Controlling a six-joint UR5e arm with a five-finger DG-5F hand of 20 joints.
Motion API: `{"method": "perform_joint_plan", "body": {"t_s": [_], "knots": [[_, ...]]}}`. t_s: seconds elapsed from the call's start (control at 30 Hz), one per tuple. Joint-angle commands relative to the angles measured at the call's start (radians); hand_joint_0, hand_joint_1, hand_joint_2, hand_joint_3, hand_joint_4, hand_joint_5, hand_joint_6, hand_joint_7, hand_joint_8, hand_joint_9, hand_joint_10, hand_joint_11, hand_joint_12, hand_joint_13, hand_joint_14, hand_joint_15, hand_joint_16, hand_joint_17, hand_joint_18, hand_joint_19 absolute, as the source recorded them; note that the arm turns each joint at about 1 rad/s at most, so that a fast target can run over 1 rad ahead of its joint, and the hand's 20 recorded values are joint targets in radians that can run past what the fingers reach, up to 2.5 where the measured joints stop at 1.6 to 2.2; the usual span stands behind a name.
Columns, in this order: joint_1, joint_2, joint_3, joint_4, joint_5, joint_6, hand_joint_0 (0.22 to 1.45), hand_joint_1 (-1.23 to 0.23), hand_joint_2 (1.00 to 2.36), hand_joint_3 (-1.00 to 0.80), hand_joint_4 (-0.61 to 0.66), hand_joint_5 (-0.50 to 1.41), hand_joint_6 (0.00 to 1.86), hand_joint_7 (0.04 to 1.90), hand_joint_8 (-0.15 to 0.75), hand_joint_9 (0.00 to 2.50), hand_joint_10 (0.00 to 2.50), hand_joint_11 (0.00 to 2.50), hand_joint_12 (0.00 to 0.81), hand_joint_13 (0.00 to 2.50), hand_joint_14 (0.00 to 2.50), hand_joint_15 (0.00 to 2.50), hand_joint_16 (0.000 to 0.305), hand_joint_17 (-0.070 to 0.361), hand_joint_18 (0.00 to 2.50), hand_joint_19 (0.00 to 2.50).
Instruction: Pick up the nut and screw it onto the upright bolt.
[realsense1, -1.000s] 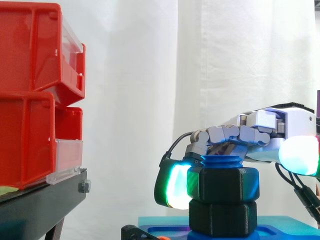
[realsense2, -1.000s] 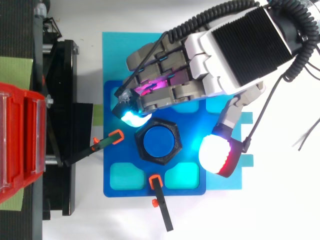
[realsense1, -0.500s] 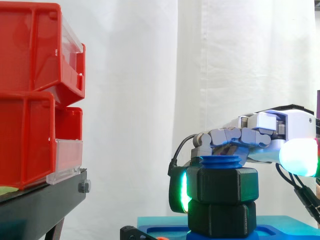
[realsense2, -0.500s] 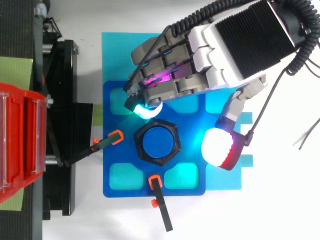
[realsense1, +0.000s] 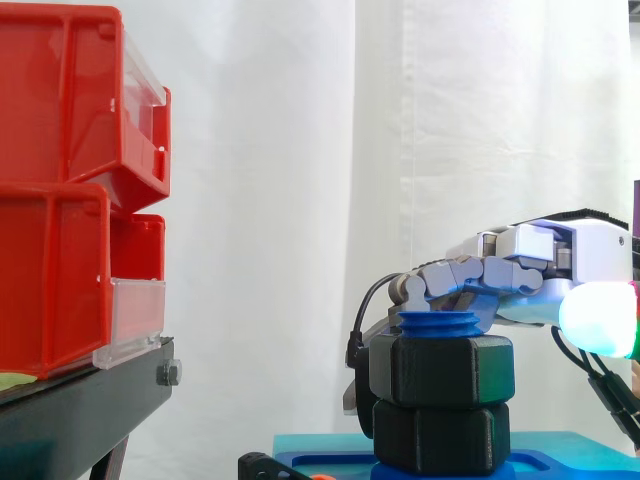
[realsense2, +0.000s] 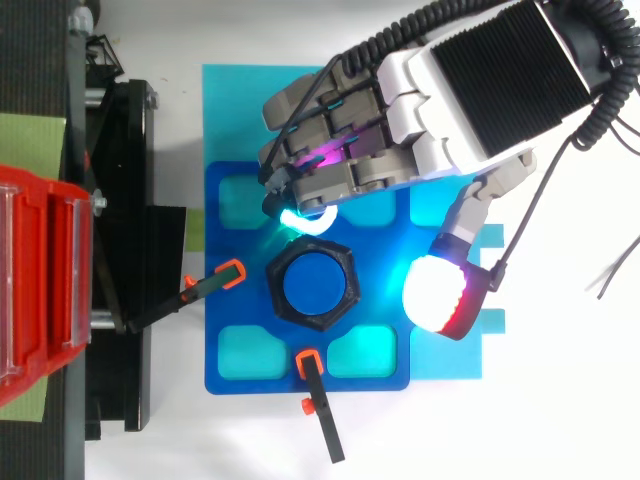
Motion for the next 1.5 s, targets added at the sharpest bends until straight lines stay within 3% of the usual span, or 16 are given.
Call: {"method": "perform_joint_plan", "body": {"t_s": [0.0,0.13,0.3,0.43,0.6,0.7,0.73,0.83,0.9,0.97,1.0,1.23,1.3,1.33,1.43,1.47], "knots": [[0.0,0.0,0.0,0.0,0.0,0.0,0.46,-0.12,1.0,-0.5,0.23,-0.02,0.5,1.2,0.298,1.09,0.0,0.06,0.254,0.81,0.0,0.0,0.03,0.068,0.67,0.1],[0.0,0.0,0.0,0.002,0.0,0.0,0.44,-0.07,1.0,-0.5,0.28,-0.06,0.5,1.03,0.292,1.05,0.0,0.03,0.274,0.79,0.0,0.0,0.033,0.075,0.65,0.09],[0.0,0.002,0.003,0.0,-0.002,0.0,0.43,-0.06,1.0,-0.5,0.24,-0.1,0.5,0.79,0.287,0.98,0.0,0.0,0.288,0.76,0.0,0.0,0.037,0.083,0.63,0.11],[-0.004,0.0,0.029,-0.005,-0.025,0.0,0.42,-0.05,1.0,-0.5,0.23,-0.11,0.5,0.73,0.282,0.94,0.0,0.0,0.292,0.72,0.0,0.0,0.039,0.087,0.61,0.11],[-0.018,0.002,0.077,-0.06,-0.066,-0.006,0.42,-0.05,1.0,-0.5,0.23,-0.12,0.5,0.71,0.279,0.91,0.0,0.0,0.299,0.7,0.0,0.0,0.039,0.088,0.59,0.13],[-0.023,0.002,0.095,-0.084,-0.074,-0.013,0.41,-0.05,1.0,-0.5,0.23,-0.12,0.5,0.71,0.281,0.9,0.0,0.0,0.301,0.69,0.0,0.0,0.04,0.089,0.58,0.13],[-0.03,0.002,0.123,-0.116,-0.083,-0.027,0.41,-0.05,1.0,-0.5,0.22,-0.12,0.5,0.71,0.279,0.9,0.0,0.0,0.3,0.69,0.0,0.0,0.04,0.089,0.58,0.13],[-0.04,0.002,0.155,-0.161,-0.098,-0.052,0.41,-0.05,1.0,-0.5,0.22,-0.13,0.5,0.71,0.279,0.89,0.0,0.0,0.301,0.68,0.0,0.0,0.04,0.09,0.57,0.13],[-0.052,0.009,0.187,-0.228,-0.118,-0.092,0.41,-0.05,1.0,-0.5,0.22,-0.13,0.5,0.71,0.278,0.89,0.0,0.0,0.301,0.68,0.0,0.0,0.04,0.09,0.56,0.13],[-0.058,0.02,0.192,-0.256,-0.124,-0.116,0.41,-0.05,1.0,-0.5,0.23,-0.13,0.5,0.71,0.283,0.89,0.0,0.0,0.3,0.68,0.0,0.0,0.04,0.09,0.56,0.13],[-0.066,0.032,0.192,-0.293,-0.127,-0.156,0.41,-0.05,1.0,-0.5,0.22,-0.13,0.5,0.71,0.28,0.89,0.0,0.0,0.301,0.68,0.0,0.0,0.04,0.09,0.56,0.13],[-0.089,0.071,0.19,-0.37,-0.127,-0.253,0.42,-0.07,1.0,-0.5,0.23,-0.13,0.5,0.71,0.281,0.88,0.0,0.0,0.305,0.65,0.0,0.0,0.04,0.09,0.54,0.13],[-0.093,0.084,0.189,-0.439,-0.127,-0.305,0.42,-0.08,1.0,-0.5,0.23,-0.13,0.5,0.71,0.281,0.87,0.0,0.0,0.309,0.63,0.0,0.0,0.04,0.09,0.51,0.13],[-0.093,0.084,0.189,-0.439,-0.127,-0.305,0.42,-0.09,1.0,-0.5,0.23,-0.13,0.5,0.71,0.279,0.87,0.0,0.0,0.308,0.63,0.0,0.0,0.04,0.09,0.51,0.12],[-0.095,0.094,0.187,-0.529,-0.126,-0.354,0.42,-0.1,1.0,-0.5,0.23,-0.13,0.5,0.71,0.281,0.85,0.0,0.0,0.306,0.62,0.0,0.0,0.04,0.089,0.49,0.12],[-0.096,0.103,0.187,-0.584,-0.12,-0.377,0.42,-0.1,1.0,-0.5,0.23,-0.13,0.5,0.71,0.281,0.85,0.0,0.0,0.306,0.62,0.0,0.0,0.04,0.089,0.49,0.12]]}}
